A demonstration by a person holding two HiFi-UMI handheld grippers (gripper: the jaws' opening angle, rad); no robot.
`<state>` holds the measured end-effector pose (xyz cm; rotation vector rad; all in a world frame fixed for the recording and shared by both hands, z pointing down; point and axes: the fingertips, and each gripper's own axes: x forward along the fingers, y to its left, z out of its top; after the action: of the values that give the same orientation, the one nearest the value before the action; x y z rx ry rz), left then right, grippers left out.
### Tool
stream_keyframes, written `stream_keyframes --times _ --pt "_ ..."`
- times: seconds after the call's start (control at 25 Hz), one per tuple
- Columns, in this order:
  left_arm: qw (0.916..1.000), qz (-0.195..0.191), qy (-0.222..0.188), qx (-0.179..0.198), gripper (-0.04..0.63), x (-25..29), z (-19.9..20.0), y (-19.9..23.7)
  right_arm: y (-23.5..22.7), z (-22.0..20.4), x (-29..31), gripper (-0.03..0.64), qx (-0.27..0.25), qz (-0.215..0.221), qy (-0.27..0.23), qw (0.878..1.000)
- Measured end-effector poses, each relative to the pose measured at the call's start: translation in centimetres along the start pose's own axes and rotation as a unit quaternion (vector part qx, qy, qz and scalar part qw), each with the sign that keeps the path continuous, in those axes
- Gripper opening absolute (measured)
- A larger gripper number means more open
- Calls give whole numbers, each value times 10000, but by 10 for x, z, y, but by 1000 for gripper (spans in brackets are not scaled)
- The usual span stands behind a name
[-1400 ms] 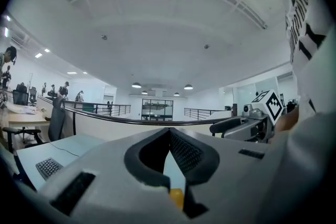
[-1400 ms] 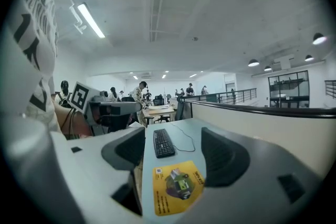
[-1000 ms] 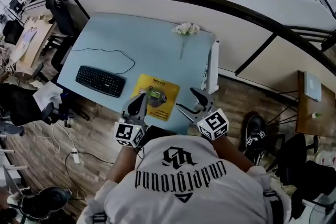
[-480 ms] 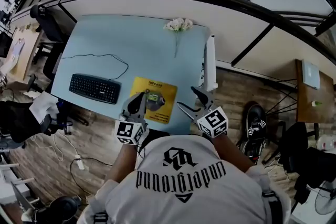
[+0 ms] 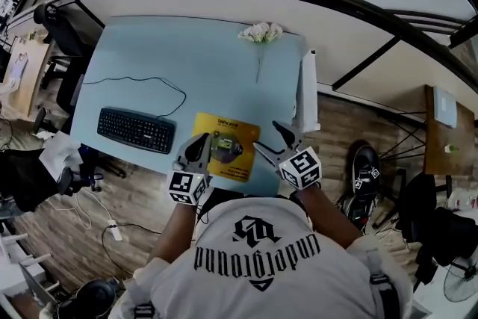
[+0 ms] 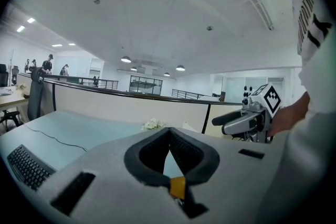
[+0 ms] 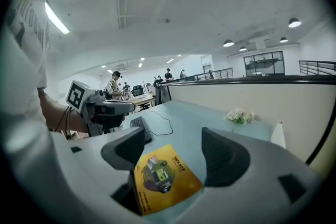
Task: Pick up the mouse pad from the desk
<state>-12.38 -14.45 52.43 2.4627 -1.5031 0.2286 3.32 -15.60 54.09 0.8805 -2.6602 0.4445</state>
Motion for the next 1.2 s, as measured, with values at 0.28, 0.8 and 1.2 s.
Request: stream_keyframes --times 0.28,0.8,1.2 --pt "9994 -182 270 -124 8 17 -17 33 -6 -33 47 339 -104 -66 580 9982" --pt "9932 -525 1026 -189 8 40 -90 81 -23 -99 117 353 251 -232 1373 9899" --pt "9876 -675 1399 -230 8 60 -134 98 -43 -176 138 368 280 -379 2233 9736"
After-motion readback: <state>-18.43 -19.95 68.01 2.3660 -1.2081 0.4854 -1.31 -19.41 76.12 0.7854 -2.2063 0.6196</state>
